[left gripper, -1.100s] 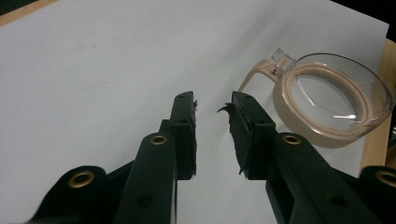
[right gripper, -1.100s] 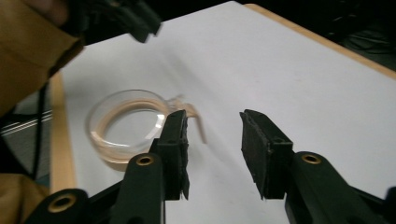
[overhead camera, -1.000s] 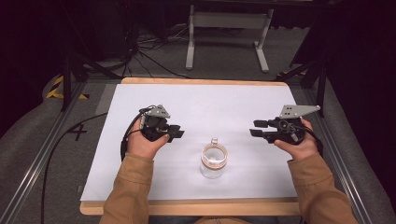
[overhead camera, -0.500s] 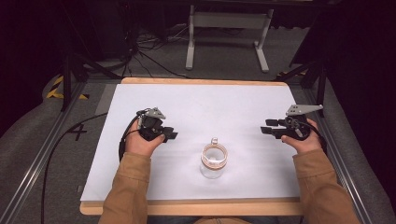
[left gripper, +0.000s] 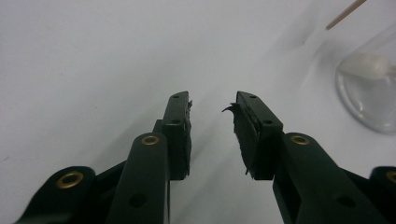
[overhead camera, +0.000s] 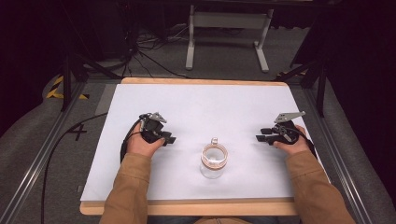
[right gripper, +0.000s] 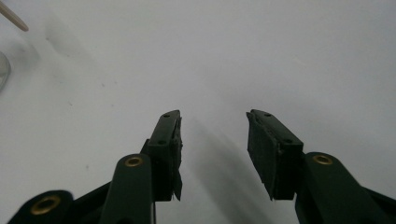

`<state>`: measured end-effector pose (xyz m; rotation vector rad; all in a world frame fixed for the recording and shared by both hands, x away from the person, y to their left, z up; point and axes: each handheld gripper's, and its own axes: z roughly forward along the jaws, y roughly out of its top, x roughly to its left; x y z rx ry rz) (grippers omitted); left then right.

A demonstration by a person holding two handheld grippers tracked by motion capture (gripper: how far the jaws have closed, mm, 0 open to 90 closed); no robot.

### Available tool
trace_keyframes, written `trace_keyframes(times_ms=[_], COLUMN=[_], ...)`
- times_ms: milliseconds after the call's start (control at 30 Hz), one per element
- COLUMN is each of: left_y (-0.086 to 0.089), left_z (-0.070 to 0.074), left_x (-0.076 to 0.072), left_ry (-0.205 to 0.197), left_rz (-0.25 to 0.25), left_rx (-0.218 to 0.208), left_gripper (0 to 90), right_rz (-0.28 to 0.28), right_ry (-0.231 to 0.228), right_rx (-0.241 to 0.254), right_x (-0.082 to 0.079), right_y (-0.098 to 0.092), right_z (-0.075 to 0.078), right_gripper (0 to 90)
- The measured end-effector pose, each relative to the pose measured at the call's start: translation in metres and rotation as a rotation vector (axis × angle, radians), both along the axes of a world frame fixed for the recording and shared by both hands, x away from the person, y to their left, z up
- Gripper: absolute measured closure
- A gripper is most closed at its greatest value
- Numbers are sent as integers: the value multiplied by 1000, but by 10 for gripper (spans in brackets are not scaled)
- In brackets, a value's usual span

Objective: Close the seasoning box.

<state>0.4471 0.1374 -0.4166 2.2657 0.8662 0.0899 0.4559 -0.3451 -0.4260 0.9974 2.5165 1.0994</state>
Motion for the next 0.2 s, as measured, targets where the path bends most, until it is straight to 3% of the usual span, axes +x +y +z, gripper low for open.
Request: trace_keyframes(times_ms=[200], left_y=[1], left_z=[1], left_x=[1], left_ry=[-1], left_rz=[-3], left_rx=[-12], left_gripper=[626], right_rz=[5], right_ry=[-10], right_rx=[8], right_x=[0], right_y=[2], right_z=[0], right_gripper=[551])
